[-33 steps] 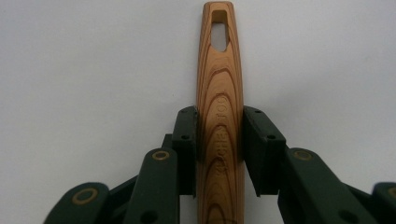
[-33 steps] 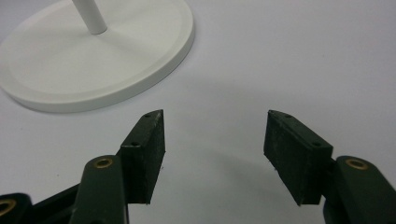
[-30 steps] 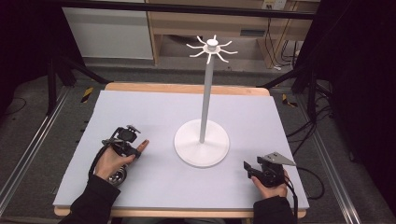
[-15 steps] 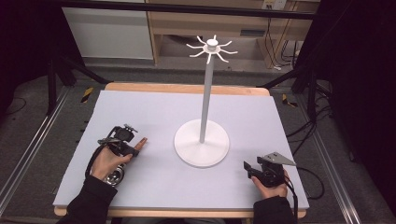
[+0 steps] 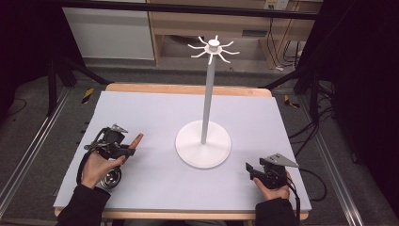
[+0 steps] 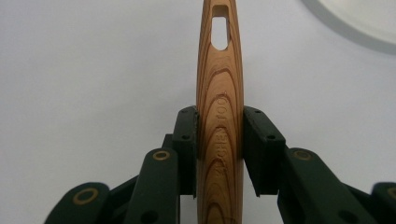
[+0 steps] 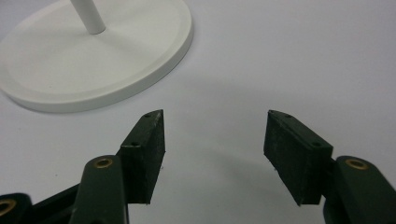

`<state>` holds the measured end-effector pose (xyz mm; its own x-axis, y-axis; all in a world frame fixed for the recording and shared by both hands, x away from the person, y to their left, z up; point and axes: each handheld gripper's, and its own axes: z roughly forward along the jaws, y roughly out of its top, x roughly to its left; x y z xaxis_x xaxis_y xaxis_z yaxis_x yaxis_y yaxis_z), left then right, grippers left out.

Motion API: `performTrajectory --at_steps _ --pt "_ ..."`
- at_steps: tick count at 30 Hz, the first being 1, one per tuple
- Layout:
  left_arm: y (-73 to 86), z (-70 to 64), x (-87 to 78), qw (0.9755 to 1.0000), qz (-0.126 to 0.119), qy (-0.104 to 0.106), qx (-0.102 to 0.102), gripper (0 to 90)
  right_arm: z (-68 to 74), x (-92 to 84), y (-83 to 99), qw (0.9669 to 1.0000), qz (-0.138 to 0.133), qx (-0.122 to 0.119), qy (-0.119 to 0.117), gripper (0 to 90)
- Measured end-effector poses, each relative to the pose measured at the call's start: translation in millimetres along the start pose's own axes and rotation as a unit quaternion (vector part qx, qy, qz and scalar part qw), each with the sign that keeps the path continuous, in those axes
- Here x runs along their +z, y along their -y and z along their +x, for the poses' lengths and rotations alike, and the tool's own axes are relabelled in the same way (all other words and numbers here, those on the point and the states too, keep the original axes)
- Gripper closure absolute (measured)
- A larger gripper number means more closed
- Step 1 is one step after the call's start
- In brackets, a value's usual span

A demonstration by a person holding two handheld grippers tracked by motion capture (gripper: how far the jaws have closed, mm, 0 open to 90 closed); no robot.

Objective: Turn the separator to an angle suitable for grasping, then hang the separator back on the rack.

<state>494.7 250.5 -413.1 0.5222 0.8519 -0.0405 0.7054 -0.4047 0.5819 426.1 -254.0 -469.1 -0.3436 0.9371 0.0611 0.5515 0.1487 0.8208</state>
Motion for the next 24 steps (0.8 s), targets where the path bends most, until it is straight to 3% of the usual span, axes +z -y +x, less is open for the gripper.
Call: performTrajectory --at_steps 1,5,6,8,12,17,19,22,24 --pt "0.0 0.0 0.0 1.0000 0.000 0.000 0.000 67.5 -0.1 -0.1 0.0 1.0000 0.000 0.001 0.001 38.7" --pt "4.5 -1.7 -10.5 0.9994 -0.036 0.001 -0.001 67.5 0.2 -0.6 0.1 1.0000 -0.002 0.002 0.003 38.5" --pt "4.6 -3.0 -16.2 0.9985 -0.055 -0.003 0.001 67.5 0.3 -0.6 0.2 1.0000 -0.001 0.001 0.003 38.4" --pt "4.5 -4.2 -18.6 0.9978 -0.066 -0.002 -0.001 67.5 0.4 -0.5 0.1 1.0000 -0.001 0.001 0.003 38.2" --pt "4.1 -13.2 -30.9 0.9935 -0.113 -0.004 0.001 67.5 0.0 -0.9 0.1 1.0000 -0.003 -0.002 0.005 37.6" --pt "4.2 -18.9 -38.2 0.9902 -0.140 0.000 -0.001 67.5 0.2 -1.5 0.0 1.0000 -0.004 -0.001 0.003 37.3" --pt "5.2 -22.3 -40.2 0.9874 -0.158 0.008 -0.004 67.5 0.5 -1.5 0.1 1.0000 -0.003 -0.001 0.004 37.0" --pt "4.8 -24.7 -41.3 0.9859 -0.167 0.011 -0.003 67.5 0.7 -1.8 0.2 1.0000 -0.005 0.000 0.004 36.8" --pt "4.6 -28.3 -44.2 0.9826 -0.185 0.010 0.002 67.5 0.3 -2.1 0.1 1.0000 -0.005 0.001 0.006 36.3"
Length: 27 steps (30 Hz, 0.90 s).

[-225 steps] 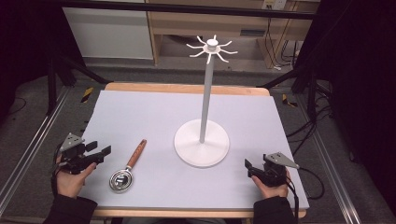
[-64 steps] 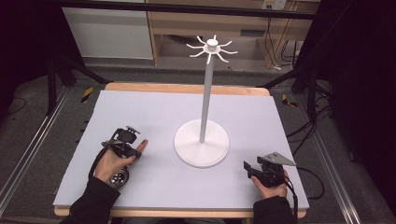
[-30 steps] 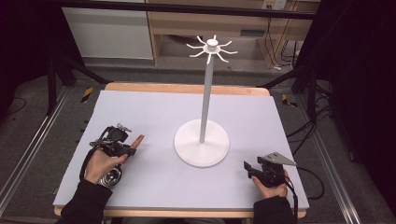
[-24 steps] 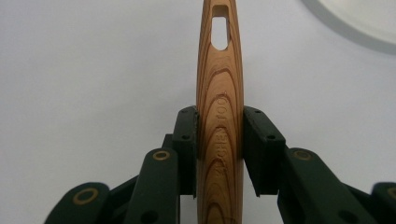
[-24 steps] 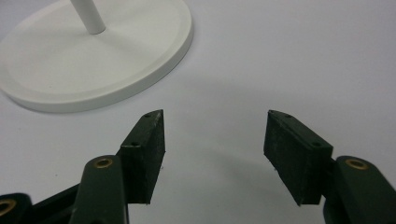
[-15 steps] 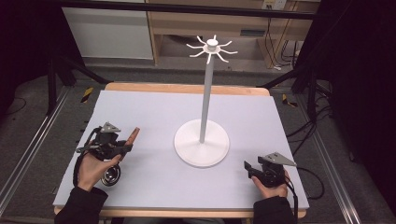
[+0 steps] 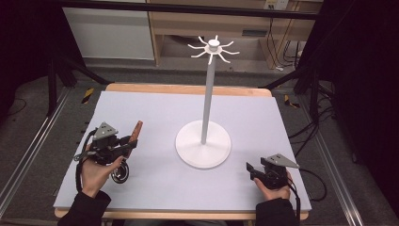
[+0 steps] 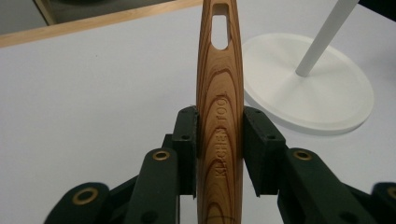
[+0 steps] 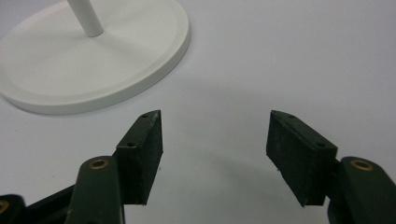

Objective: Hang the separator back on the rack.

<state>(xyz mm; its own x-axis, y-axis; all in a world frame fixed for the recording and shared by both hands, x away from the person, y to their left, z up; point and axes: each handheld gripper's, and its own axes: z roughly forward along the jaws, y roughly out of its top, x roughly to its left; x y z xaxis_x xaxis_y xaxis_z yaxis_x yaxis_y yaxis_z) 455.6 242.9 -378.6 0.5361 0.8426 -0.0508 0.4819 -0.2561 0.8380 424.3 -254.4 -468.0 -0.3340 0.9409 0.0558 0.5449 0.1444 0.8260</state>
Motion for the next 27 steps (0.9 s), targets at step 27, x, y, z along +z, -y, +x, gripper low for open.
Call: performTrajectory --at_steps 27 --pt "-42.1 -23.9 -26.9 0.9939 -0.108 0.019 0.013 67.5 -1.2 0.6 0.1 1.0000 -0.005 0.000 0.000 32.8"
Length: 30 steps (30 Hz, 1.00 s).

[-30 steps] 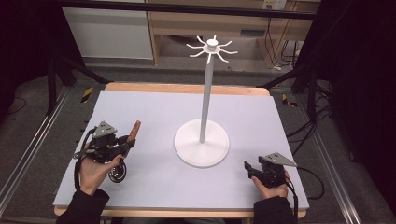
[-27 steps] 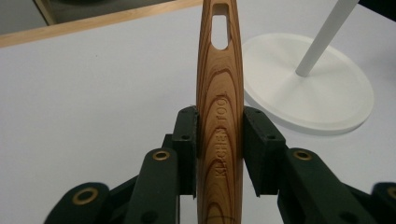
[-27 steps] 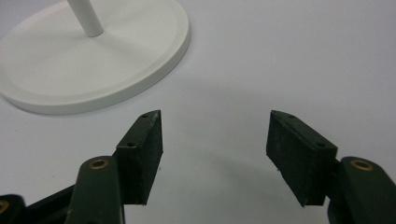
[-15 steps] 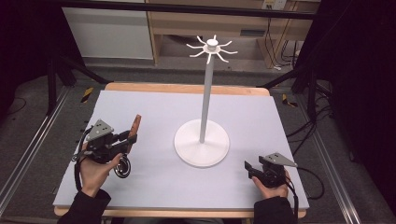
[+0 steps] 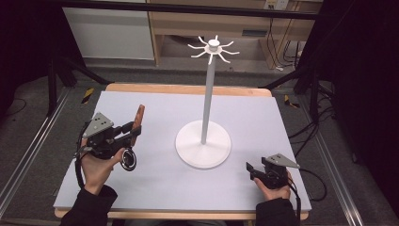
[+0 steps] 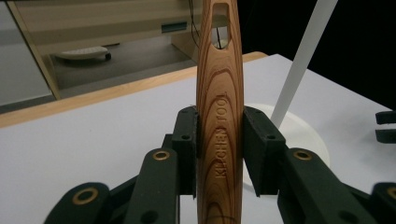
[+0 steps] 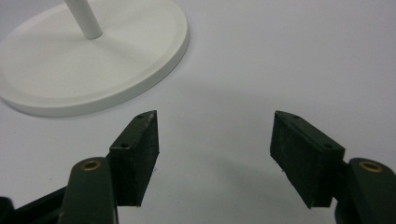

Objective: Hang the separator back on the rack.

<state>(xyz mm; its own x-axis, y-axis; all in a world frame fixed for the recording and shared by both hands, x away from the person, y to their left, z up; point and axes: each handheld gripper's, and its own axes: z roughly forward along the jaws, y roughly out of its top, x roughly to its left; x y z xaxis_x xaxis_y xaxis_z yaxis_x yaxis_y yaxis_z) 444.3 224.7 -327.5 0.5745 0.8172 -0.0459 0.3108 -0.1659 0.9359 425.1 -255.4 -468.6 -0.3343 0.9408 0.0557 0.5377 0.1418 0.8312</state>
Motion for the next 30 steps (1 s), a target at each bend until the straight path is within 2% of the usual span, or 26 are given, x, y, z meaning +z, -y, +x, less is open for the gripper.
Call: performTrajectory --at_steps 9,20,30 --pt "-23.9 -13.4 0.7 0.9994 -0.033 0.007 0.012 67.4 0.1 -1.0 -0.3 1.0000 -0.001 0.001 0.003 31.7" --pt "-42.5 -21.0 3.1 0.9982 -0.056 0.016 0.013 67.4 -0.1 -0.6 -0.2 1.0000 0.000 0.001 0.003 31.7" --pt "-62.7 -33.6 3.4 0.9965 -0.076 0.028 0.024 67.4 -0.7 -0.1 -0.1 1.0000 -0.002 -0.002 0.004 31.5"
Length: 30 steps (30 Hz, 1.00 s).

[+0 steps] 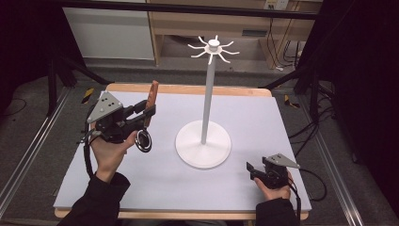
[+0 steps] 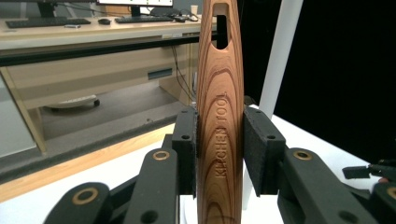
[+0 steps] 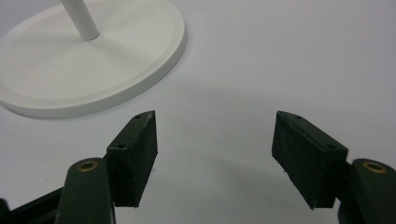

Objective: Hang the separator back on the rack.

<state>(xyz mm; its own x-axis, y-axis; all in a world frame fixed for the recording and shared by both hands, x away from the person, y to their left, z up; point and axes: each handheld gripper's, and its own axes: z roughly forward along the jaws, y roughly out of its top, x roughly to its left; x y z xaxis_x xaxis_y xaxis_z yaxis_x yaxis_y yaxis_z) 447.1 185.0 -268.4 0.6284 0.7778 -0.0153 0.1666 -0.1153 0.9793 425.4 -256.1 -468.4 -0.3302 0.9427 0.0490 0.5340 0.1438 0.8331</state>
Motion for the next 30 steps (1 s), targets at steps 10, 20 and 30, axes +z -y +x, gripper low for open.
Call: performTrajectory --at_steps 10,20,30 --pt "-14.7 -9.2 5.2 0.9999 -0.009 0.012 0.008 67.4 0.2 0.2 0.1 1.0000 -0.001 0.001 0.000 31.2" --pt "-25.8 -16.2 7.8 0.9997 -0.009 0.019 0.016 67.4 0.4 -0.3 -0.3 1.0000 -0.002 0.004 -0.002 30.9" --pt "-35.1 -21.6 12.4 0.9995 -0.008 0.028 0.011 67.4 0.3 -0.2 -0.2 1.0000 -0.002 0.006 -0.002 30.9"
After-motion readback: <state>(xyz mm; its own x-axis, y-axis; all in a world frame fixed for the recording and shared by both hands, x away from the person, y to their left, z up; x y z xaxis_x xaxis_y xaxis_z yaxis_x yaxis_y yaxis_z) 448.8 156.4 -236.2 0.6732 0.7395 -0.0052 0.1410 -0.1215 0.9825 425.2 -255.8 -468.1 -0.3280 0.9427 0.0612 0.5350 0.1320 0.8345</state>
